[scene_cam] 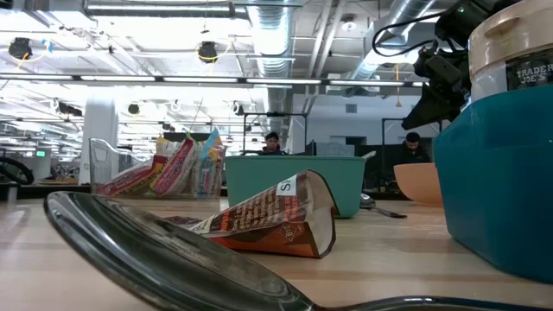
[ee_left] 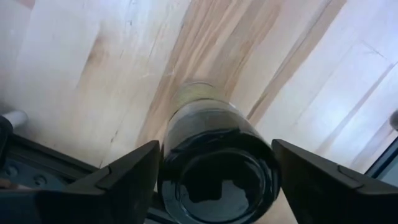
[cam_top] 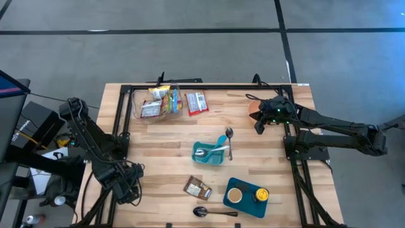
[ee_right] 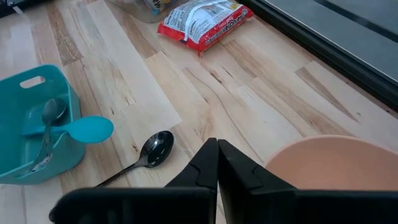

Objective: Pick & Place Food Item
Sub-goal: Put the green seasoning bottle into the blue bin

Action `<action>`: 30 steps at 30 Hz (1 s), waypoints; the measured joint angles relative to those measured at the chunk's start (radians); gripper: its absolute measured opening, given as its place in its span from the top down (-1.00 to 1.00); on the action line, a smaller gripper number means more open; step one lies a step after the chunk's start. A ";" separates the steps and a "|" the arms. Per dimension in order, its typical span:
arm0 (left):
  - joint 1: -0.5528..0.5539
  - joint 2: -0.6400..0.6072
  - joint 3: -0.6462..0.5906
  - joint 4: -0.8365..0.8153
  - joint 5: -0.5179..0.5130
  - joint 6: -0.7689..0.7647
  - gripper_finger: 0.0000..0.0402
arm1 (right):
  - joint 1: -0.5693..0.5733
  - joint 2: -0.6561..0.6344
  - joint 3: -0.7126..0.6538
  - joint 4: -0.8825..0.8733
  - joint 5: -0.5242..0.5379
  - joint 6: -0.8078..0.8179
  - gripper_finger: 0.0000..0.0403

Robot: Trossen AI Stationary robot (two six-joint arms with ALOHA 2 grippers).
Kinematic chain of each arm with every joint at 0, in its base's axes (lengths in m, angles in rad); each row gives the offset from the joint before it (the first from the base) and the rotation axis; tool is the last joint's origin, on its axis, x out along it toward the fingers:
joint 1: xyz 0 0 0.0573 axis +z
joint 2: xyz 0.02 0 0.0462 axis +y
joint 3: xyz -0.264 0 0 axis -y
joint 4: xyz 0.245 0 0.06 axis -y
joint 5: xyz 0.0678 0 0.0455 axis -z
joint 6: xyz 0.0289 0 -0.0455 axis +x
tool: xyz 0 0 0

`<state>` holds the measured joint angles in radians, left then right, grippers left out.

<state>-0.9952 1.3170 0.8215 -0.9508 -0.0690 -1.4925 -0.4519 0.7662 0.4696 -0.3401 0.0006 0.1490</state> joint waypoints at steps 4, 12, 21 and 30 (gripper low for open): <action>0.000 0.000 0.000 0.000 -0.001 0.004 -0.45 | 0.000 0.000 0.000 0.000 0.000 0.000 1.00; 0.000 0.063 0.000 0.025 -0.009 0.074 -0.37 | 0.000 0.000 0.000 0.000 0.000 0.000 1.00; 0.000 0.087 0.000 0.028 -0.011 0.082 -0.25 | 0.000 0.000 0.000 0.000 0.000 0.000 1.00; 0.000 0.087 0.000 0.013 -0.024 0.082 -0.03 | 0.000 0.000 0.000 0.000 0.000 0.000 1.00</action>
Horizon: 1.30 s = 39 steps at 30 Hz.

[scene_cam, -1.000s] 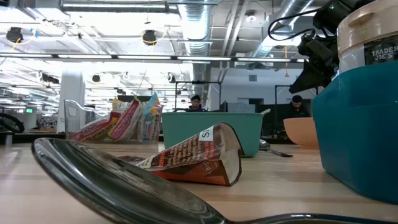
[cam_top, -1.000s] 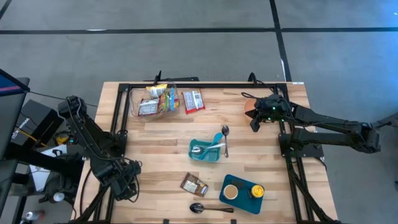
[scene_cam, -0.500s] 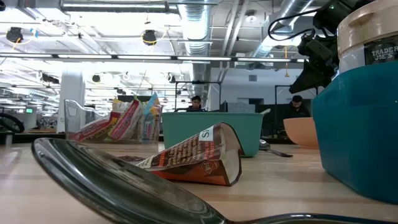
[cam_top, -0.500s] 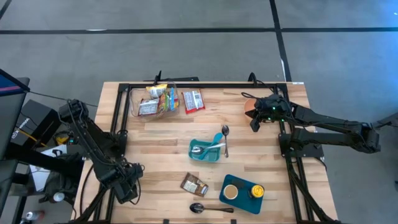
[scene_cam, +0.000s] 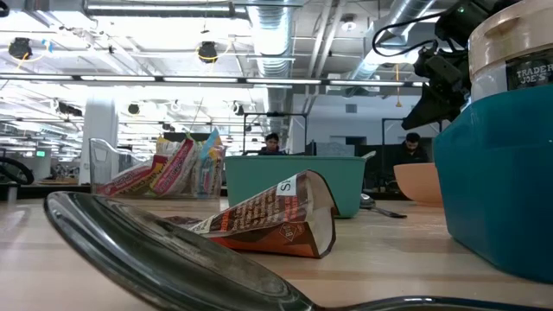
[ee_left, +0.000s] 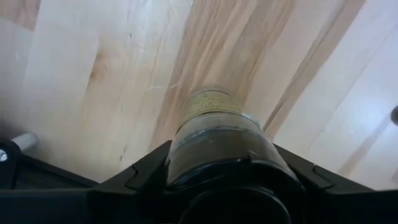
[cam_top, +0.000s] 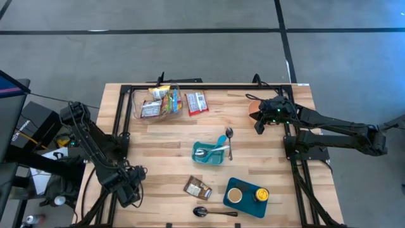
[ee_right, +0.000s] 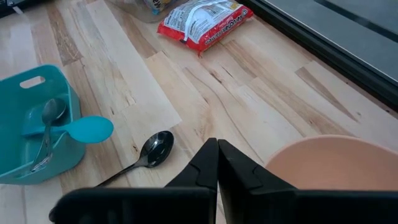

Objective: Pick & Place Food Item
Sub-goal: Put the green seasoning bottle into the blue bin

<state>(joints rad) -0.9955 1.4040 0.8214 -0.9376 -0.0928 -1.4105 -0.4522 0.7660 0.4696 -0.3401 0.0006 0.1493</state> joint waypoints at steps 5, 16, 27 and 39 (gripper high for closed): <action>0.000 0.000 0.000 0.000 -0.014 0.000 -0.01 | 0.000 0.000 0.000 0.000 0.000 0.000 1.00; 0.000 0.000 0.000 0.003 -0.064 0.000 -0.05 | 0.000 0.000 0.000 0.000 0.000 0.000 1.00; 0.000 0.000 0.000 0.010 -0.093 -0.001 -0.04 | 0.000 0.000 0.000 0.000 0.000 0.000 1.00; 0.000 0.000 0.000 0.015 -0.123 -0.001 0.00 | 0.000 0.000 0.000 0.000 0.000 0.000 1.00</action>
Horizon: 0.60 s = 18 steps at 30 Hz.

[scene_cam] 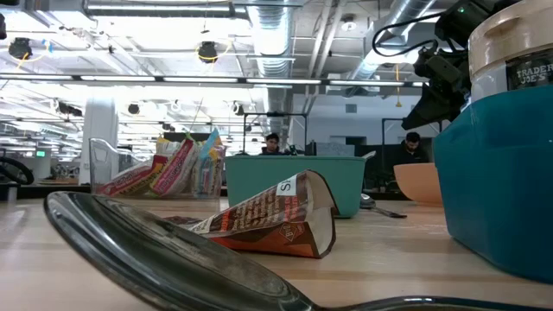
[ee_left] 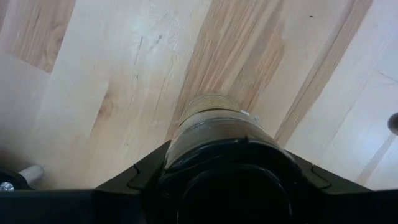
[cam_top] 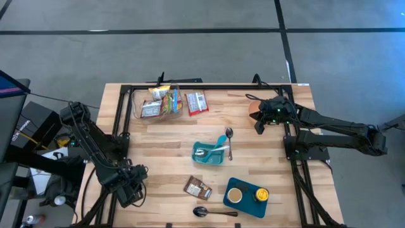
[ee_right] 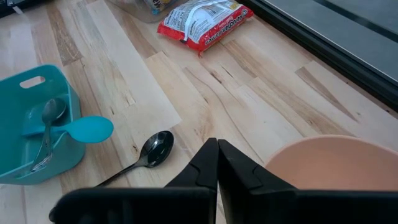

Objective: Pick & Place Food Item
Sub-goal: Put the green seasoning bottle into the blue bin

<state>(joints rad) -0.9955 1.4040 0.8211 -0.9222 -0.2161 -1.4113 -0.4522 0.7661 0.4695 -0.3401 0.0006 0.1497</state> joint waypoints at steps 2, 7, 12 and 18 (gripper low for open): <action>0.000 0.000 0.000 0.000 -0.002 0.000 -0.01 | 0.000 0.000 0.000 0.000 0.000 0.000 1.00; 0.000 0.000 0.000 0.000 -0.002 0.000 0.05 | 0.000 0.000 0.000 0.000 0.000 0.000 1.00; 0.000 0.000 0.000 0.000 -0.002 0.000 0.01 | 0.000 0.000 0.000 0.000 0.000 0.000 1.00; 0.000 0.000 0.000 0.000 -0.002 0.000 0.05 | 0.000 0.000 0.000 0.000 0.000 0.000 1.00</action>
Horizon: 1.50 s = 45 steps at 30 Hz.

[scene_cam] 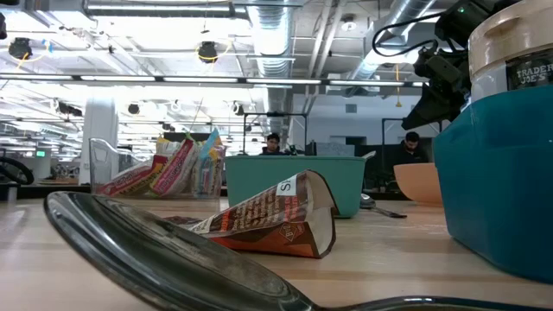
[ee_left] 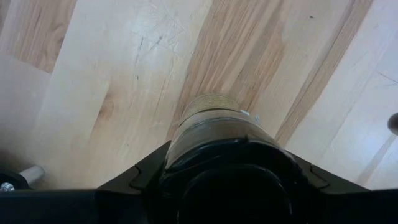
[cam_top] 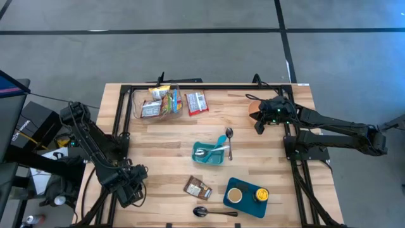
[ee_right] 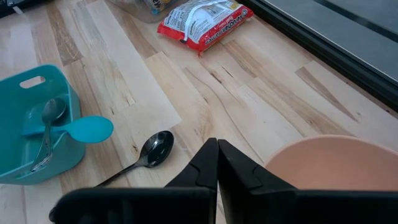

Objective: Pick & Place Food Item
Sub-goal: Put the green seasoning bottle into the blue bin

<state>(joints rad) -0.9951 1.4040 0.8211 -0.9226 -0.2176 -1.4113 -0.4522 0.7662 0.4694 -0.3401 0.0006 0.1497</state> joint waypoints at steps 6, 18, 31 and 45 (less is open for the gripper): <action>0.000 0.000 0.000 0.000 0.000 0.000 0.01 | 0.000 0.000 0.000 0.000 0.000 0.000 1.00; 0.109 -0.005 0.000 0.000 0.004 -0.003 0.02 | 0.000 0.000 0.000 0.004 0.000 0.000 1.00; 0.373 -0.039 0.000 0.052 0.032 -0.002 0.00 | 0.000 0.000 0.000 0.004 0.000 -0.003 1.00; 0.574 -0.145 0.000 0.153 0.032 0.069 0.01 | 0.000 0.000 0.000 0.004 0.000 -0.013 1.00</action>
<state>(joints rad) -0.4212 1.2593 0.8215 -0.7693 -0.1860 -1.3427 -0.4521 0.7661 0.4697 -0.3359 0.0008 0.1363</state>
